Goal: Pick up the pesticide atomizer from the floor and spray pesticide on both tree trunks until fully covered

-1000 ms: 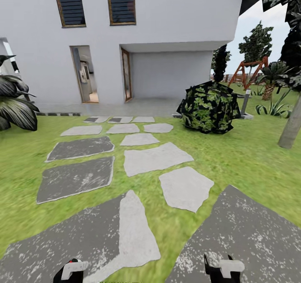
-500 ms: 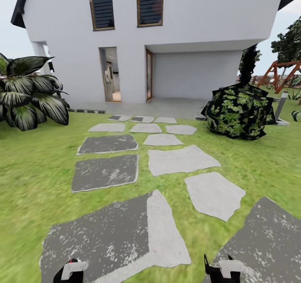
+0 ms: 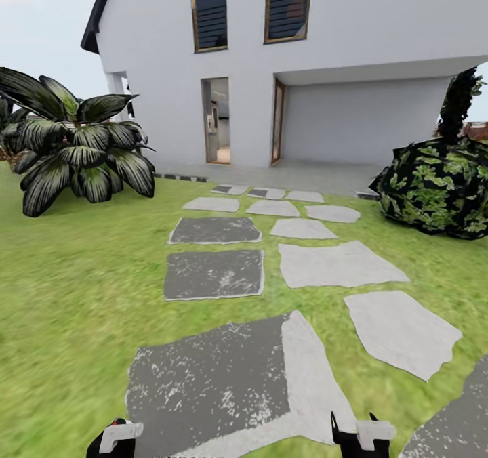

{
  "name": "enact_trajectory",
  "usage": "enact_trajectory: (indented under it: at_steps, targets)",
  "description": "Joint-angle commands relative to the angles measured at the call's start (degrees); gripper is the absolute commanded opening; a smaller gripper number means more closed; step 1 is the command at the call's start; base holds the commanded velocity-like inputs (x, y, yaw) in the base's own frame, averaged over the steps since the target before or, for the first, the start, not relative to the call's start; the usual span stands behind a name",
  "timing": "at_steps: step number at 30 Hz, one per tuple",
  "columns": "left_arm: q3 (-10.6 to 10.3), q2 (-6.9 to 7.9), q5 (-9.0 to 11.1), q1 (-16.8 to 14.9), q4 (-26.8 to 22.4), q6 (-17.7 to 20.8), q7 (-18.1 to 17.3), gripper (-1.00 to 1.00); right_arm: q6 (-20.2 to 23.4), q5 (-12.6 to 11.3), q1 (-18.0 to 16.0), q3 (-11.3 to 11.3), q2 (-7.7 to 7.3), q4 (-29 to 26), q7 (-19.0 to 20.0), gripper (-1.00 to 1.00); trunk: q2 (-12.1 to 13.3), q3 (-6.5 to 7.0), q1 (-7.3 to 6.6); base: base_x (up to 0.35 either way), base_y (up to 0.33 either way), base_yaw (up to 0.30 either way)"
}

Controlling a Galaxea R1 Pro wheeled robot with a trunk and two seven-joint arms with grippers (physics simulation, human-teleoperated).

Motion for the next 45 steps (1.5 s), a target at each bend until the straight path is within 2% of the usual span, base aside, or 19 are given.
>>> enact_trajectory:
  at_steps: [1, 13, 45]
  targets:
    - [0.0, 0.0, 0.0, 0.0, -0.01, -0.01, -0.01, -1.0, 0.0, 0.0, 0.0, 0.0, 0.0, 0.0, 0.0, 1.0, 0.0, 0.0, 0.0, 0.0, 0.305, 0.279]
    - [0.0, 0.0, 0.0, 0.0, -0.01, -0.05, -0.01, -1.0, 0.0, -0.03, 0.0, 0.08, 0.08, 0.0, 0.0, 1.0, 0.0, -0.04, 0.0, -0.025, 0.228, 0.279]
    - [0.0, 0.0, 0.0, 0.0, -0.01, 0.04, 0.07, -1.0, 0.02, 0.0, 0.0, 0.16, 0.12, 0.0, 0.0, 1.0, 0.0, -1.15, 0.0, 0.0, 0.005, 0.278]
